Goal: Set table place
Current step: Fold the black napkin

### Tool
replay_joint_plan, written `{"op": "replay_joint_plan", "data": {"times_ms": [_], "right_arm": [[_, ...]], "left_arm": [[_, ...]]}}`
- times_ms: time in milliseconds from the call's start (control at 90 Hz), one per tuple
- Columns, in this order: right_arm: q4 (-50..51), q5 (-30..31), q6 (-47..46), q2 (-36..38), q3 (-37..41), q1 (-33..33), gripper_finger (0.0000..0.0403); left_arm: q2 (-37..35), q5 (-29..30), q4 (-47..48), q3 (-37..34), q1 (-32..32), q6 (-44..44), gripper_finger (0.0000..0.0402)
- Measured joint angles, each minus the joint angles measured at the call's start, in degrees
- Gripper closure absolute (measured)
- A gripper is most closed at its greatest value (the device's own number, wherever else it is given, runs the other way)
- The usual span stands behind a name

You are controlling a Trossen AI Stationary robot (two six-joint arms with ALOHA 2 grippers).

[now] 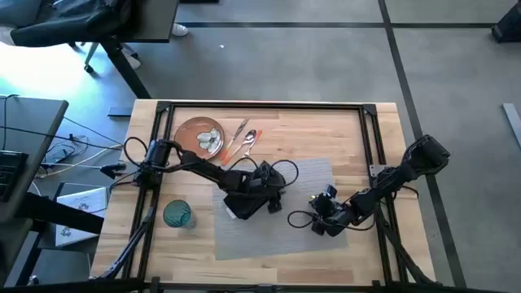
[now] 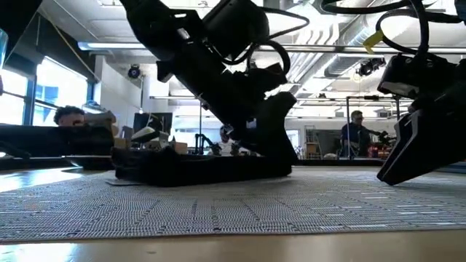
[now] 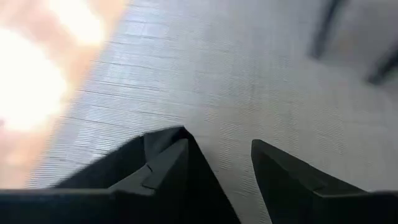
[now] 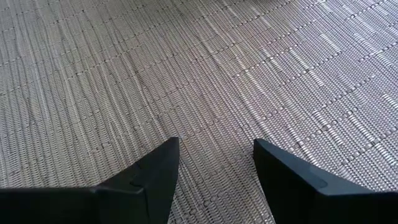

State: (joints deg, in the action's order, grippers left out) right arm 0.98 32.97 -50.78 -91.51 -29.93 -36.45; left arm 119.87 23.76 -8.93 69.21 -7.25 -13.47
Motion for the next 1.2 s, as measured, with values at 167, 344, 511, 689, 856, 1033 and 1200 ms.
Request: {"op": "replay_joint_plan", "data": {"times_ms": [167,344,511,689,856,1033,1200], "right_arm": [[0.01,-0.02,-0.15,-0.02,0.0,0.01,0.021],[0.02,-0.25,0.09,-0.02,0.0,0.0,0.021],[-0.16,-0.18,0.37,-0.03,0.02,0.03,0.021],[-0.42,-0.05,-1.22,-0.04,0.02,0.04,0.021],[-0.69,0.04,-2.78,-0.04,0.02,0.04,0.021],[-0.91,0.04,-2.92,-0.04,0.02,0.04,0.021],[-0.95,0.03,-2.93,-0.04,0.02,0.04,0.021]], "left_arm": [[-1.38,1.57,-3.24,0.25,0.6,-0.32,0.0241],[-5.81,-7.48,1.27,2.58,-1.26,4.7,0.0241],[-6.8,1.96,5.23,2.56,-0.6,12.9,0.0241],[-6.58,-0.34,8.64,2.31,5.05,8.45,0.0241],[-6.54,-0.77,13.0,0.52,10.37,0.93,0.0241],[-6.54,-2.9,16.22,-0.26,13.4,0.19,0.0241],[-6.54,-5.23,20.38,-0.26,14.45,-0.2,0.0241]]}}
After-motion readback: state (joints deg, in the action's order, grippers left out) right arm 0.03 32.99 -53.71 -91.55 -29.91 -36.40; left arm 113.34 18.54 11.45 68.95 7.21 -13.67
